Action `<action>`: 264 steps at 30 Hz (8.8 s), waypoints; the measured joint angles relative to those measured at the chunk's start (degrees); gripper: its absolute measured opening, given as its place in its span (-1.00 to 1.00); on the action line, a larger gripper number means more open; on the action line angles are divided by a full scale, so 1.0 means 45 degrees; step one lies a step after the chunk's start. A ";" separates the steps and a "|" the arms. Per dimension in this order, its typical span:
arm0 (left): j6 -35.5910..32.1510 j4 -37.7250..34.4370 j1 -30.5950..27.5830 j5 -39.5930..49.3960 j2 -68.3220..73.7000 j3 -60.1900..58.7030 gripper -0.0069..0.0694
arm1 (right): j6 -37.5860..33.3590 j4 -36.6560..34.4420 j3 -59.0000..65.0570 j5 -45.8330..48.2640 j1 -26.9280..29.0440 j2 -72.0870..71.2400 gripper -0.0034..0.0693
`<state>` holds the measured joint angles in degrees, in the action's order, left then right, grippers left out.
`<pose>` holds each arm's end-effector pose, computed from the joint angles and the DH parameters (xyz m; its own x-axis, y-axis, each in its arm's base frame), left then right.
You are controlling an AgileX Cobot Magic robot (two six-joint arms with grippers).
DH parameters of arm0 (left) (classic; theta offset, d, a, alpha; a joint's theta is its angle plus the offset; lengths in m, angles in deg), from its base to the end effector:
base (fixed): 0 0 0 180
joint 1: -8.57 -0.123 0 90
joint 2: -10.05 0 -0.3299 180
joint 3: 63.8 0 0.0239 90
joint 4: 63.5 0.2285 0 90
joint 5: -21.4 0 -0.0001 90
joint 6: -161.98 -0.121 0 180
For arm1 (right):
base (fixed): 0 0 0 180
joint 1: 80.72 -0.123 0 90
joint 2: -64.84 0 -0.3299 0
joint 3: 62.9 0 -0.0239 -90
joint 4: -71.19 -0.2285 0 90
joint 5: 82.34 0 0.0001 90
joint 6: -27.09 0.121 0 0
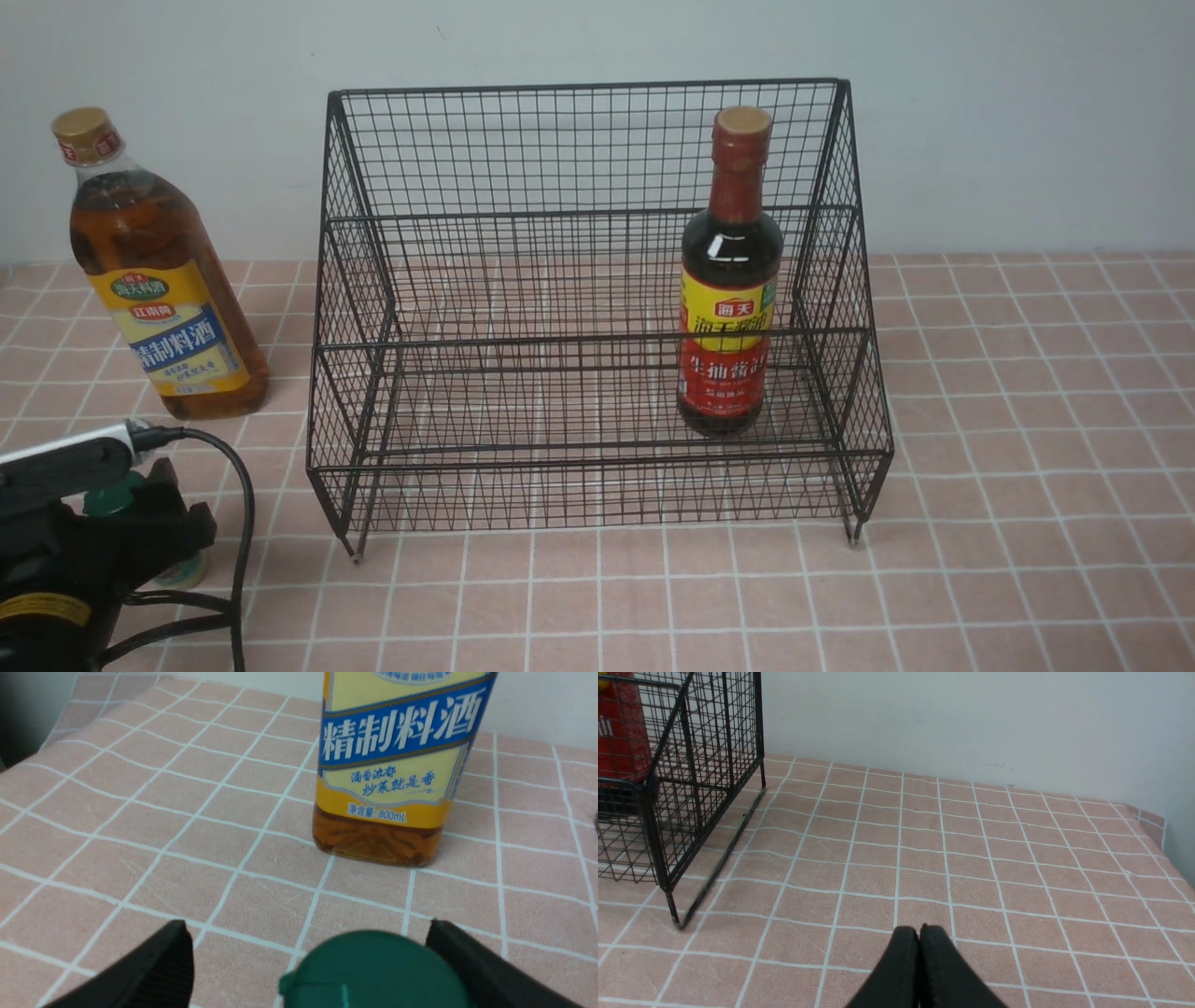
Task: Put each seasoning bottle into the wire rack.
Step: Use the left arm to grab the condiment bottle closest to it, then use the left arm to put the condiment bottle back on the shelf, then use the left arm to grab the condiment bottle closest to it
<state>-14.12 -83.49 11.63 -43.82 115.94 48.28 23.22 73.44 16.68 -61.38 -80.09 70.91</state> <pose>0.2485 0.0243 0.1763 -0.2806 -0.1922 -0.9404 -0.3090 0.9457 -0.1011 0.0139 -0.0019 0.1644 -0.2866 -0.1009 -0.9527 -0.0054 0.9946 -0.1037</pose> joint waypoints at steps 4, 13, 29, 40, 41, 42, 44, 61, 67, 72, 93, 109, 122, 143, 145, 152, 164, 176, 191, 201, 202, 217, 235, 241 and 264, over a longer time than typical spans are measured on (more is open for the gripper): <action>0.0000 0.0085 0.0000 0.0000 0.0654 0.0014 0.60 | 0.0000 0.0000 0.0000 0.0000 0.0000 0.0000 -0.94; 0.0014 0.0351 0.0000 0.0000 0.0814 0.0038 0.00 | 0.0000 0.0000 0.0000 0.0000 0.0000 0.0000 -0.95; -0.0665 0.1658 0.0000 0.0064 -0.1615 0.0038 0.00 | 0.0000 0.0000 0.0000 0.0000 0.0000 0.0000 -0.95; -0.1676 0.2319 0.0000 0.4756 -0.7053 0.0197 0.00 | 0.0000 0.0000 0.0000 0.0000 0.0000 0.0000 -0.95; -0.1676 0.2615 0.0000 0.5562 -0.7505 0.0371 0.00 | 0.0000 0.0000 0.0000 0.0000 0.0000 0.0000 -0.95; -0.1676 0.2942 0.0000 0.6411 -0.7950 0.0590 0.00 | 0.0000 0.0000 0.0000 0.0000 0.0000 0.0000 -0.95; -0.1676 0.3368 0.0000 0.7432 -0.8488 0.0902 0.00 | 0.0000 0.0000 0.0000 0.0000 0.0000 0.0000 -0.95; 0.1598 0.5858 0.3063 1.1848 -1.2374 0.3423 0.00 | 0.0000 0.0000 0.0000 0.0000 0.0000 0.0000 -0.95; 0.1614 0.5937 0.5294 1.2027 -1.2260 0.3908 0.00 | 0.0000 0.0000 0.0000 0.0000 0.0000 0.0000 -0.95; 0.1039 0.5942 0.5488 1.2046 -1.1551 0.4781 0.00 | 0.0000 0.0000 0.0000 0.0000 0.0000 0.0000 -0.95; -0.1128 0.3101 0.5515 0.8368 -0.5274 0.4967 0.00 | 0.0000 0.0000 0.0000 0.0000 0.0000 0.0000 -0.95; -0.1780 0.1853 0.5515 0.7039 -0.3057 0.5015 0.00 | 0.0231 0.0000 0.0000 0.0000 0.0000 0.0000 -0.95; -0.1729 0.1950 0.5536 0.6100 -0.2169 0.5126 0.00 | 0.0247 -0.0011 0.0000 0.0000 0.0000 0.0000 -0.95; -0.2252 0.2522 0.5551 0.8104 -0.3485 0.5086 0.00 | 0.0276 -0.0011 0.0000 0.0000 0.0000 0.0000 -0.95; -0.2266 0.2522 0.5551 0.8106 -0.3151 0.5086 0.00 | 0.0276 -0.0011 0.0000 0.0000 0.0000 0.0000 -0.95; -0.2266 0.2534 0.5551 0.8093 -0.2736 0.5086 0.00 | 0.0276 -0.0011 0.0000 0.0000 0.0000 0.0000 -0.95; -0.2266 0.0497 0.5601 0.8029 -0.2340 0.5086 0.00 | 0.0276 -0.0011 0.0000 0.0000 0.0000 0.0000 -0.95; -0.2266 0.0382 0.5601 0.8017 -0.2087 0.5086 0.10 | 0.0276 -0.0011 0.0000 0.0000 0.0000 0.0000 -0.95; -0.2242 0.0204 0.5608 0.8017 -0.2208 0.5086 0.50 | 0.0276 0.0001 0.0000 0.0000 0.0000 0.0000 -0.95; -0.2250 0.0130 0.5601 0.8068 -0.4402 0.5050 0.41 | 0.0276 0.0001 0.0000 0.0000 0.0000 0.0000 -0.95; -0.2266 0.0142 0.5601 0.8222 -0.5111 0.5062 0.29 | 0.0276 0.0001 0.0000 0.0000 0.0000 0.0000 -0.95; -0.4516 0.0292 0.4707 1.6586 -1.1032 0.7607 -0.84 | 0.0276 0.0001 0.0000 0.0000 0.0000 0.0000 -0.95; -0.4473 -0.0506 -0.3267 1.6037 -1.0350 0.7889 -0.81 | 0.0276 0.0001 0.0000 0.0000 0.0000 0.0000 -0.95; -0.4540 -0.0628 -0.3188 1.3562 -0.9039 0.7889 -0.77 | 0.0276 0.0001 0.0000 0.0000 0.0000 0.0000 -0.95; -0.4001 0.0529 -0.2693 1.2937 -0.3789 1.1256 0.57 | 0.0276 0.0001 0.0000 0.0000 0.0000 0.0000 -0.95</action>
<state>-32.12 -81.11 -0.49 14.40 98.89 98.93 24.46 73.44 16.68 -61.38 -80.09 70.91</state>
